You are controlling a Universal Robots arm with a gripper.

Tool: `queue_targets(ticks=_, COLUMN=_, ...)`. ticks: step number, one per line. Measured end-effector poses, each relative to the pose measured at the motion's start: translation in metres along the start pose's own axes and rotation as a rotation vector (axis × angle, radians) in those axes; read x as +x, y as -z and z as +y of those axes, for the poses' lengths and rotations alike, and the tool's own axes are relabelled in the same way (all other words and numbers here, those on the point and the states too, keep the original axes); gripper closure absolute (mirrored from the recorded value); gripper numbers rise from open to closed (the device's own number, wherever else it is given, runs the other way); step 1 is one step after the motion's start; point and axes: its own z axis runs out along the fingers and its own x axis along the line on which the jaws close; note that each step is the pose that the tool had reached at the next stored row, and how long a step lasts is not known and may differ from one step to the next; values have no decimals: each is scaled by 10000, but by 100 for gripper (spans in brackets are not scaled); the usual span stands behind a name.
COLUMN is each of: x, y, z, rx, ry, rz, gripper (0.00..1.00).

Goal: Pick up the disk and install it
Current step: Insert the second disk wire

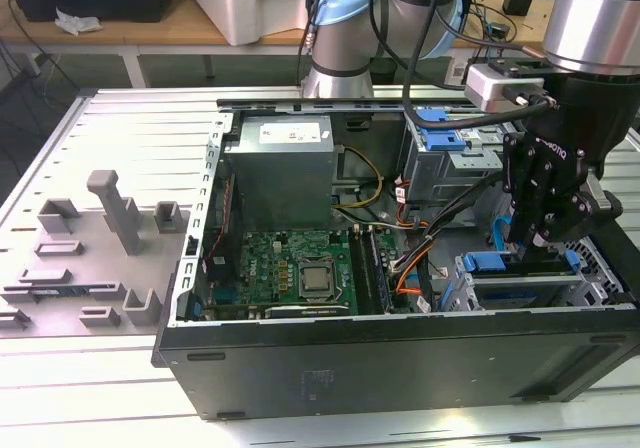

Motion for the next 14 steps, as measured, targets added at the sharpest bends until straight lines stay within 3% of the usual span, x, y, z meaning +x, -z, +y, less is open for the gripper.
queue_targets(ticks=14, x=6, y=29, z=0, rx=0, ry=0, rz=-1, gripper=64)
